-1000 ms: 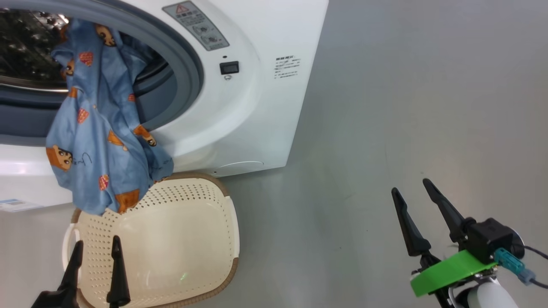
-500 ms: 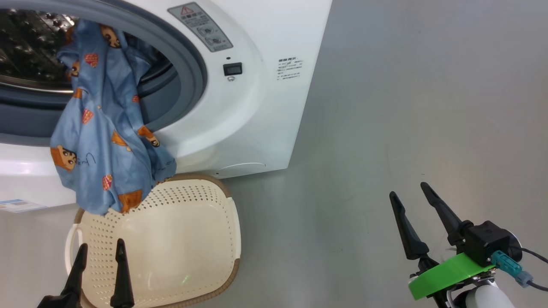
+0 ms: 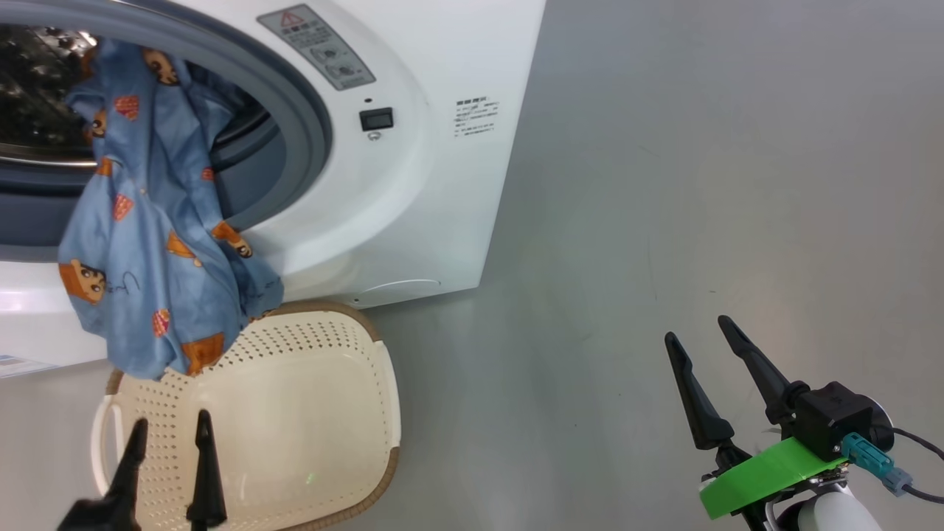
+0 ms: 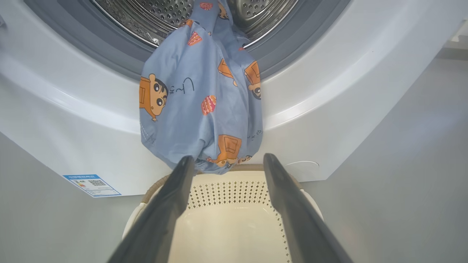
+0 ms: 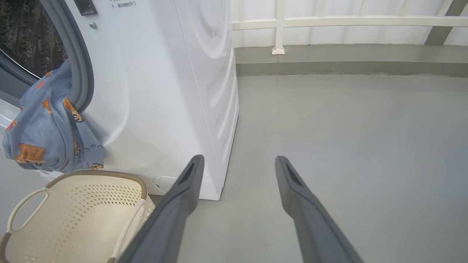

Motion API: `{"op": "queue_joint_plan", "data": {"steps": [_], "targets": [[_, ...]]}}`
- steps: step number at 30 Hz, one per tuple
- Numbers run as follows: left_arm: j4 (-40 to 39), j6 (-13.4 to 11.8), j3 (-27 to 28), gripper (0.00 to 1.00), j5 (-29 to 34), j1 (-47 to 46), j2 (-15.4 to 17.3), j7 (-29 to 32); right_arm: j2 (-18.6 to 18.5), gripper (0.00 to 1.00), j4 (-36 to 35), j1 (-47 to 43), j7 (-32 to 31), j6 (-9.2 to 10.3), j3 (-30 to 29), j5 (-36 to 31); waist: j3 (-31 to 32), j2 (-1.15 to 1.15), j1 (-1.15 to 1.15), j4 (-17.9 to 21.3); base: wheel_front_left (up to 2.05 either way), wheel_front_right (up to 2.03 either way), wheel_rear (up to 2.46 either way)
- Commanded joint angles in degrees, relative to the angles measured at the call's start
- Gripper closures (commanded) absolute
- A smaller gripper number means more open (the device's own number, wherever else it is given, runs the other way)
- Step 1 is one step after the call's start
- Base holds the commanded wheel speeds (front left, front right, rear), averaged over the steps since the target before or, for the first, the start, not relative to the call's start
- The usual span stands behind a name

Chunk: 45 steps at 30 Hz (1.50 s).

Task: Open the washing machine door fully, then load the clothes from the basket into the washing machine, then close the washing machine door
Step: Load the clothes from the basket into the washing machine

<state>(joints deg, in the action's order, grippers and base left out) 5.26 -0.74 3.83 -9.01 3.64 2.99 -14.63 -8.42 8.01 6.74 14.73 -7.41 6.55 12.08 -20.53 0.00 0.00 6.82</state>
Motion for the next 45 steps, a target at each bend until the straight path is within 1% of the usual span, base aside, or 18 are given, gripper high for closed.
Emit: {"op": "queue_joint_plan", "data": {"steps": [1,12,19,29,34,45], "targets": [[-0.6,0.0,1.9,0.0,-0.7,-2.2,1.1,-0.4,-0.3,0.0,-1.2,-0.8,0.3,-0.08,1.3,-0.4,-0.2,0.0,0.0,0.3,0.0,0.0,0.0],[5.2,-0.2,3.0,0.0,-0.1,-9.9,2.8,-0.4,-0.1,0.0,-1.3,-0.2,0.3,-0.08,1.1,-0.3,-2.1,0.0,0.0,2.1,0.0,0.0,0.0],[9.5,0.0,3.1,0.0,1.1,-15.0,3.4,-0.4,-0.2,0.0,-1.7,0.2,0.3,-0.08,1.0,-0.3,-3.7,0.0,0.0,2.6,0.0,0.0,0.0],[14.6,-0.8,4.7,0.0,2.6,-20.8,4.2,-0.4,-0.7,0.0,-2.2,1.0,0.3,-0.08,0.5,-0.2,-6.1,0.0,0.0,2.9,0.0,0.0,0.0],[18.4,-1.7,5.2,0.0,3.4,-24.3,4.1,-0.4,-1.0,0.0,-2.4,1.5,0.3,-0.08,0.5,-0.2,-7.3,0.0,0.0,3.0,0.0,0.0,0.0],[24.6,-5.1,5.6,0.0,5.8,-30.2,4.4,-0.4,-1.4,0.0,-2.7,2.2,0.3,-0.08,0.1,-0.2,-9.5,0.0,0.0,3.4,0.0,0.0,0.0]]}}
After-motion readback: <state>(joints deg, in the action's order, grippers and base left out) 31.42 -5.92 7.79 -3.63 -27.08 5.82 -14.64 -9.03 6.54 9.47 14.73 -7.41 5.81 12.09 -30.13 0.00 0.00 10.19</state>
